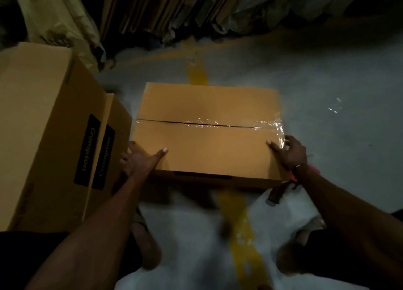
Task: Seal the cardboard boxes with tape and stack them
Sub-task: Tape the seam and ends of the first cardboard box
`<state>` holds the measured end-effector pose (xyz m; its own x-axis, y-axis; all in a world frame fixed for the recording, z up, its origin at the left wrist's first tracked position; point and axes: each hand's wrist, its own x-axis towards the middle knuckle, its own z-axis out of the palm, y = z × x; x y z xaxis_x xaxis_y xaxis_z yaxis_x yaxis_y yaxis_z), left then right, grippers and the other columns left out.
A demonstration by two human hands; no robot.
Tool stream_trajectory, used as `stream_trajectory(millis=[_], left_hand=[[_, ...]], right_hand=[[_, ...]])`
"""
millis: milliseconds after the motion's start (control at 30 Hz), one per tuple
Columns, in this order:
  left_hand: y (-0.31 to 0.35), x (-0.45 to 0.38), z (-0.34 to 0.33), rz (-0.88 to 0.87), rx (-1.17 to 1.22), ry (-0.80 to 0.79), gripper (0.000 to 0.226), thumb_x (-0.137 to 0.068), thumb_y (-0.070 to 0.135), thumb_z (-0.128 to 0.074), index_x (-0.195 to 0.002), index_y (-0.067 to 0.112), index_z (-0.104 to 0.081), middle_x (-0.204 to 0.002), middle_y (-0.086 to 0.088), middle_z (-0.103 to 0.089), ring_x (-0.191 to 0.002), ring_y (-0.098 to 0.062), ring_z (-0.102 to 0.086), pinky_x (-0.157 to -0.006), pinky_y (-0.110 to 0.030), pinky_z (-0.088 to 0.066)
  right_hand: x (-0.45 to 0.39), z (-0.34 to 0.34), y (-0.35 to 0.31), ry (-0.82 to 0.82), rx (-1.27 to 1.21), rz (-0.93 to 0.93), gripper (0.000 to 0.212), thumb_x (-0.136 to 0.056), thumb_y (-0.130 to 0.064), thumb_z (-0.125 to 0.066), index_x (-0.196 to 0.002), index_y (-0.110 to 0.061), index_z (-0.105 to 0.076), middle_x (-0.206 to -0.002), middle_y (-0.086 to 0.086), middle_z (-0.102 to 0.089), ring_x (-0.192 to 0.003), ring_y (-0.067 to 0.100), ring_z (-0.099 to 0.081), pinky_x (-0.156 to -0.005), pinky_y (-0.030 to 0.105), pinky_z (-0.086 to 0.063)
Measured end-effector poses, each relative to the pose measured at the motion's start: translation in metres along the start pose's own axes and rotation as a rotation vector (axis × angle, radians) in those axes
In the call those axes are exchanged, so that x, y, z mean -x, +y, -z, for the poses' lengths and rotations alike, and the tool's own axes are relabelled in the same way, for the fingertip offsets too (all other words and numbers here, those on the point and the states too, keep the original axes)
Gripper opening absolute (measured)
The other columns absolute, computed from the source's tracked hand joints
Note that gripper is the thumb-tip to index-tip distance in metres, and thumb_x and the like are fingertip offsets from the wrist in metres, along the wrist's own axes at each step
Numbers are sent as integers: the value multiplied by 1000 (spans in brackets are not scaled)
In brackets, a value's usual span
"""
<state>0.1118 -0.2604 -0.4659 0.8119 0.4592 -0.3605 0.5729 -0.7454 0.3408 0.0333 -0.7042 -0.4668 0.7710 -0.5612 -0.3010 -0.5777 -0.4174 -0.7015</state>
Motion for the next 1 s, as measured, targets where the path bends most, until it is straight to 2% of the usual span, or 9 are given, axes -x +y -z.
stream_trajectory(millis=[133, 267, 367, 467, 533, 633, 733, 833, 1000], left_hand=[[-10, 40, -8, 76, 36, 1, 134, -63, 84, -75, -158, 14, -11, -155, -34, -26, -139, -53, -31, -111, -62, -33], [-17, 94, -14, 177, 65, -37, 135, -63, 81, -78, -158, 14, -10, -157, -35, -23, -143, -55, -26, -113, -70, -21], [-23, 120, -21, 267, 101, -93, 150, -55, 83, -81, -160, 8, -5, -160, -34, -21, -146, -56, -24, -116, -71, -18], [-44, 129, -29, 340, 140, -218, 166, -30, 92, -79, -155, 1, -17, -152, -29, -39, -136, -49, -44, -108, -65, -41], [-59, 141, -32, 325, 170, -319, 149, -40, 82, -86, -151, 3, -26, -148, -25, -45, -130, -45, -51, -100, -57, -52], [-62, 170, -34, 304, 188, -451, 121, -68, 64, -87, -152, 0, -28, -145, -26, -46, -123, -43, -57, -83, -48, -61], [-53, 199, -39, 310, 154, -681, 88, -87, 58, -73, -144, -3, -43, -108, -27, -61, -86, -37, -69, -71, -42, -63], [-40, 227, -50, 322, 201, -888, 60, -103, 49, -55, -139, 1, -49, -96, -23, -72, -73, -30, -71, -64, -38, -60], [-17, 274, -61, 310, 333, -1036, 33, -112, 25, -37, -117, -1, -56, -66, -14, -74, -58, -19, -72, -53, -34, -61]], right_hand=[[36, -7, 34, 107, -73, -118, 76, -76, -82, -61, -111, -15, -71, -103, 8, -74, -95, 29, -69, -81, 39, -55], [90, -23, 56, 235, -288, -239, 74, -78, -64, -77, -133, -19, -59, -122, 5, -71, -114, 28, -65, -97, 38, -50], [95, -68, 97, 45, -427, -345, 94, -57, -78, -84, -127, -18, -62, -118, 3, -73, -111, 28, -69, -99, 49, -54], [105, -114, 99, -126, -500, -240, 101, -51, -76, -88, -130, -22, -58, -122, -2, -71, -113, 21, -68, -98, 50, -55], [151, -102, 37, -136, -488, -189, 104, -58, -63, -91, -141, -17, -49, -133, -2, -64, -121, 21, -61, -106, 44, -50], [179, -97, 18, -139, -451, -196, 100, -72, -41, -91, -150, -12, -36, -138, 2, -53, -124, 21, -51, -109, 39, -44], [199, -91, 30, -161, -378, -221, 105, -68, -44, -93, -151, -15, -36, -145, 4, -54, -130, 27, -53, -110, 46, -46], [222, -88, 51, -168, -339, -256, 104, -60, -49, -94, -144, -17, -40, -140, 6, -58, -126, 31, -57, -106, 51, -49], [231, -68, 80, -225, -372, -327, 112, -77, -33, -89, -159, -21, -13, -152, 11, -42, -135, 36, -45, -110, 57, -42]])
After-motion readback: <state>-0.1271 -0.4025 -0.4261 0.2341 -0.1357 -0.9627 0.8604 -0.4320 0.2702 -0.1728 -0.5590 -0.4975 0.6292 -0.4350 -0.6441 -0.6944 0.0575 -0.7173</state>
